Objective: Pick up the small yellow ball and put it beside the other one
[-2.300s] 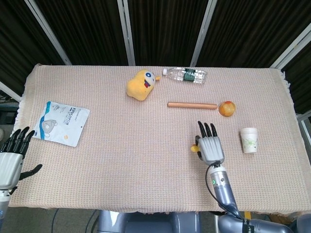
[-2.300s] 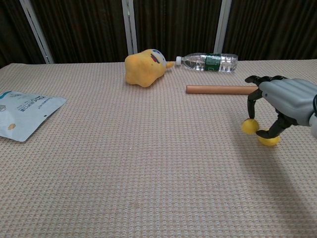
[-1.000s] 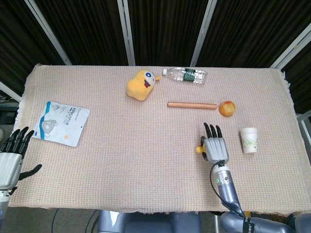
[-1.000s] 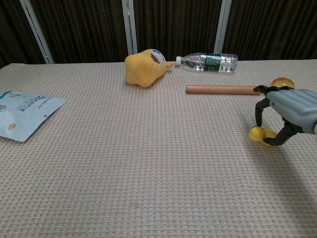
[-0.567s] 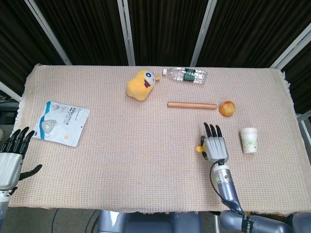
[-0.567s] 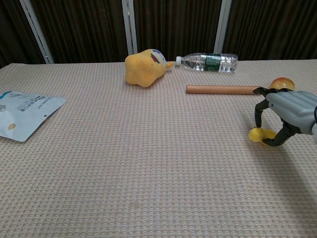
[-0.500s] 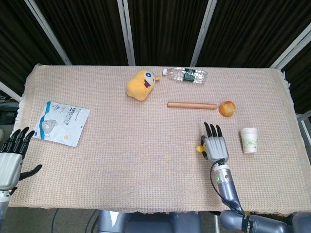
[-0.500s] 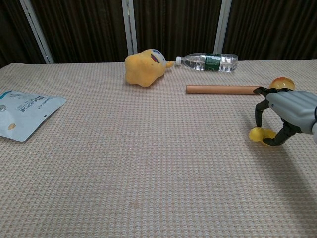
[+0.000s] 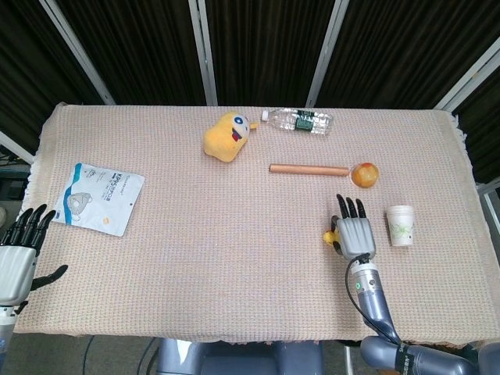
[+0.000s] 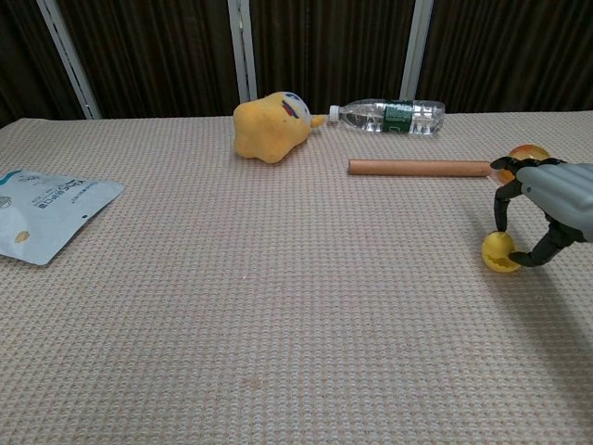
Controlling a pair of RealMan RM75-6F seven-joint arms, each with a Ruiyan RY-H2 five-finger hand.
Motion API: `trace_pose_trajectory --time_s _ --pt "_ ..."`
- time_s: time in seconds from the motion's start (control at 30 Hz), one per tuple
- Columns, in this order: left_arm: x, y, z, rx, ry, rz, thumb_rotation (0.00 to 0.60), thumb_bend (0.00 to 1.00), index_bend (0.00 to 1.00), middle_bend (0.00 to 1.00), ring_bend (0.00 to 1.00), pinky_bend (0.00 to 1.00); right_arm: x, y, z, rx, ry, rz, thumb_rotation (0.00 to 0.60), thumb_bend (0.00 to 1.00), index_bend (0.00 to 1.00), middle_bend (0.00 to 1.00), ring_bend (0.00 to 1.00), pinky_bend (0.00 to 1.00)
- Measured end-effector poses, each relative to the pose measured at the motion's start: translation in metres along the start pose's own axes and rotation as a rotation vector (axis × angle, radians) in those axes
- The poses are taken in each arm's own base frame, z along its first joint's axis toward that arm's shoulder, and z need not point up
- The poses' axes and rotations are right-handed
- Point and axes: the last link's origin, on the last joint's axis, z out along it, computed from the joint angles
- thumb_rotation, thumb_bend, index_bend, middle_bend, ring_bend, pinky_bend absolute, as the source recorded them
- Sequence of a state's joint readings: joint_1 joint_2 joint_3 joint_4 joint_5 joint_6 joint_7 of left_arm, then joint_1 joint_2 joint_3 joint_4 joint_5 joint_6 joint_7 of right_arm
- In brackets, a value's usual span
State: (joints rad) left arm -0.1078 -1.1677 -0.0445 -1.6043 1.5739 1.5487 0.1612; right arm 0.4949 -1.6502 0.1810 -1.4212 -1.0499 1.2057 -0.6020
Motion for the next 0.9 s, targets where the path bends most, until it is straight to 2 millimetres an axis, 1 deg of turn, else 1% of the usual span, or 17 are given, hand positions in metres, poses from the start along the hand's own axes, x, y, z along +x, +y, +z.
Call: trace_pose_trajectory --time_s 0.5,0.9 --pt "0.000 0.002 0.000 0.002 -0.007 0.001 0.600 0.00 0.00 0.00 0.00 0.18 -0.007 0.012 0.003 -0.020 -0.015 0.023 0.600 0.22 0.52 0.00 0.00 0.00" --pt "0.001 0.004 0.001 0.001 -0.007 0.004 0.600 0.00 0.00 0.00 0.00 0.18 -0.011 0.015 0.000 -0.029 -0.024 0.031 0.600 0.22 0.52 0.00 0.00 0.00"
